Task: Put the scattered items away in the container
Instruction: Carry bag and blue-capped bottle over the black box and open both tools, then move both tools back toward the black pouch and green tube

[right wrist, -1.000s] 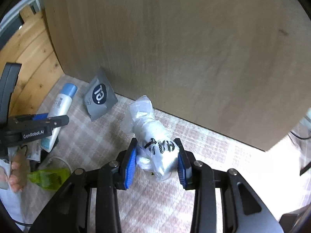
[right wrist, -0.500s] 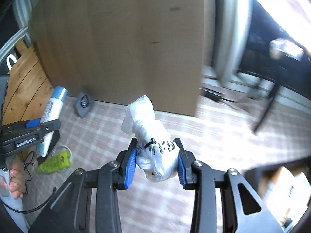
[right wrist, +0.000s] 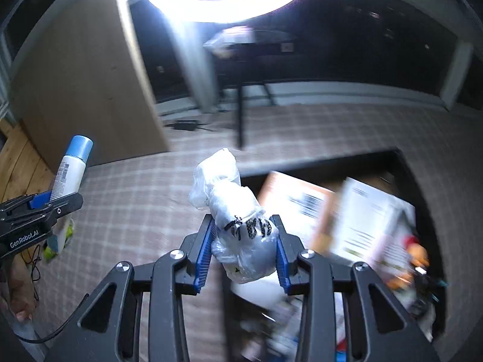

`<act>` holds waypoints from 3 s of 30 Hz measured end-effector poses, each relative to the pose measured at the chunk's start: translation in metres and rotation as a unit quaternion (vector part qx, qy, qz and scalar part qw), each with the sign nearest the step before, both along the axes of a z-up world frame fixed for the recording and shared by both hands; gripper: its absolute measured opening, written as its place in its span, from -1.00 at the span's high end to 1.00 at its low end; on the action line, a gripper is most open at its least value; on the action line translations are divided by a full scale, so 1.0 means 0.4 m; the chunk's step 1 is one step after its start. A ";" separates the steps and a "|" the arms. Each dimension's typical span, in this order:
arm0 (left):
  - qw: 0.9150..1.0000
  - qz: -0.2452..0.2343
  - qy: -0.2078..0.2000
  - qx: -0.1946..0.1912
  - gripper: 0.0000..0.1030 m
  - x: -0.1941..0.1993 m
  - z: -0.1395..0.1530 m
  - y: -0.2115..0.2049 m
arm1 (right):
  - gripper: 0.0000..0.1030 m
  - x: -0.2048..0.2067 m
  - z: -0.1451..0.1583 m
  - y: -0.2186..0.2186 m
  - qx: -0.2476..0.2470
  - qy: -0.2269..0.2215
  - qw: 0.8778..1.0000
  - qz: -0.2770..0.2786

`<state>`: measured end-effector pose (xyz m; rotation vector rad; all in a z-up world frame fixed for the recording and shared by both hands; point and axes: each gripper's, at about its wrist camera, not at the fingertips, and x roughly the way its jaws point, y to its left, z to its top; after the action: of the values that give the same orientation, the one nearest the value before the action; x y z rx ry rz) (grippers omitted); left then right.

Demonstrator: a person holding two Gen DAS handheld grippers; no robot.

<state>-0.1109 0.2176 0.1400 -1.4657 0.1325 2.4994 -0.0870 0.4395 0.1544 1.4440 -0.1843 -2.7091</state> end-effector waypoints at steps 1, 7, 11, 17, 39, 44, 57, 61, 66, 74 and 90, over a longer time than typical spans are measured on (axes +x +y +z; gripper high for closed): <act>1.000 -0.009 0.000 0.001 0.13 0.018 0.012 0.046 | 0.32 0.016 0.000 0.031 -0.001 -0.002 1.000 -0.009; 0.998 -0.058 -0.004 0.007 0.13 0.083 0.025 0.247 | 0.32 0.144 0.013 0.224 0.004 -0.017 0.998 -0.061; 0.996 -0.086 -0.007 0.011 0.13 0.111 0.021 0.358 | 0.32 0.222 0.014 0.333 0.003 -0.023 0.996 -0.092; 0.993 -0.117 -0.009 0.009 0.13 0.144 0.027 0.498 | 0.31 0.309 0.008 0.446 0.007 -0.035 0.993 -0.116; 0.996 -0.086 0.015 -0.017 -0.27 0.187 0.051 0.470 | -0.24 0.364 0.042 0.483 0.018 -0.014 0.992 -0.122; 0.998 -0.055 0.029 -0.029 -0.27 0.225 0.059 0.379 | -0.24 0.376 0.069 0.434 0.026 0.002 0.993 -0.112; 0.997 0.019 0.065 -0.021 -0.28 0.339 0.124 0.114 | -0.25 0.377 0.107 0.225 0.022 0.024 0.998 -0.044; 0.996 0.043 0.079 -0.019 -0.30 0.368 0.148 0.034 | -0.25 0.372 0.120 0.134 0.024 0.031 0.999 -0.019; 0.994 0.065 0.088 -0.011 -0.32 0.396 0.168 -0.059 | -0.26 0.362 0.129 0.021 0.023 0.035 0.999 0.021; 0.989 0.095 0.110 -0.016 -0.37 0.433 0.196 -0.177 | -0.26 0.352 0.138 -0.139 0.030 0.040 0.997 0.065; 0.985 0.146 0.093 -0.020 -0.44 0.426 0.161 -0.441 | -0.32 0.320 0.117 -0.395 0.020 0.046 0.993 0.106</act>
<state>0.0594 0.0412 0.2043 -1.3469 -0.0001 2.8836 0.0412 0.2817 0.2011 1.2639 0.0266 -2.6131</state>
